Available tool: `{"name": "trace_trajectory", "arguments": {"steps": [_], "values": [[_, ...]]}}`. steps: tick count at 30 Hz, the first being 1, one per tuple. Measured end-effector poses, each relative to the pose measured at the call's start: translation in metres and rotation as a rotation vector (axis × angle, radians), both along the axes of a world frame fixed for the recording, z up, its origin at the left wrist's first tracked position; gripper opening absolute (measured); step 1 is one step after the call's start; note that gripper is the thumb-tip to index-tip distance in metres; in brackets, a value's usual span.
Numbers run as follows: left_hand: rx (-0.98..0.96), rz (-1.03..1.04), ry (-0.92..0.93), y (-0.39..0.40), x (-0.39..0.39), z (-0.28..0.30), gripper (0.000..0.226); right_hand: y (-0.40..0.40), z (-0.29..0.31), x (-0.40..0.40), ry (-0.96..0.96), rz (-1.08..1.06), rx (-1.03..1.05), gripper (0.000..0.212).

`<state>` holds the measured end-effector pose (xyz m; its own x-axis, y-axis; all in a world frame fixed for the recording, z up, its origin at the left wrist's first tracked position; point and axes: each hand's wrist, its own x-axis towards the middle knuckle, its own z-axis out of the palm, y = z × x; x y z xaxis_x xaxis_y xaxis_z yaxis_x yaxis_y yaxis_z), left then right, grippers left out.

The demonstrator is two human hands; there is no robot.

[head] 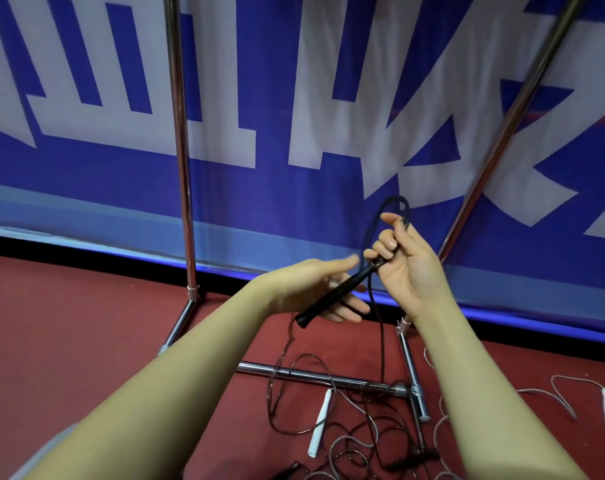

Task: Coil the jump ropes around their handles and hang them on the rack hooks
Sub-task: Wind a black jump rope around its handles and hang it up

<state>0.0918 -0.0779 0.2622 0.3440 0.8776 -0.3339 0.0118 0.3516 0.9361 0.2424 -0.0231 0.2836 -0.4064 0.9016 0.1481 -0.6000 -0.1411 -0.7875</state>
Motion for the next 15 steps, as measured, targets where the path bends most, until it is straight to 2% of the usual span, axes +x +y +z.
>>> {"name": "trace_trajectory", "arguments": {"steps": [3, 8, 10, 12, 15], "values": [[0.144, 0.031, 0.094, -0.003, 0.007, 0.0, 0.022, 0.003, 0.0, 0.005, 0.045, -0.022, -0.029, 0.024], [0.183, 0.145, 0.235, -0.001, 0.014, -0.002, 0.016, 0.004, 0.003, 0.011, 0.172, 0.026, -0.176, 0.032], [0.181, 0.15, 0.193, 0.0, 0.019, -0.005, 0.024, 0.003, 0.003, 0.011, 0.218, 0.026, -0.218, 0.037], [0.139, 0.129, 0.063, 0.001, 0.022, -0.008, 0.031, 0.002, 0.003, 0.01, 0.275, 0.029, -0.258, 0.04], [0.11, 0.066, -0.094, -0.001, 0.025, -0.007, 0.019, 0.004, 0.002, 0.009, 0.325, 0.04, -0.278, 0.043]]}}
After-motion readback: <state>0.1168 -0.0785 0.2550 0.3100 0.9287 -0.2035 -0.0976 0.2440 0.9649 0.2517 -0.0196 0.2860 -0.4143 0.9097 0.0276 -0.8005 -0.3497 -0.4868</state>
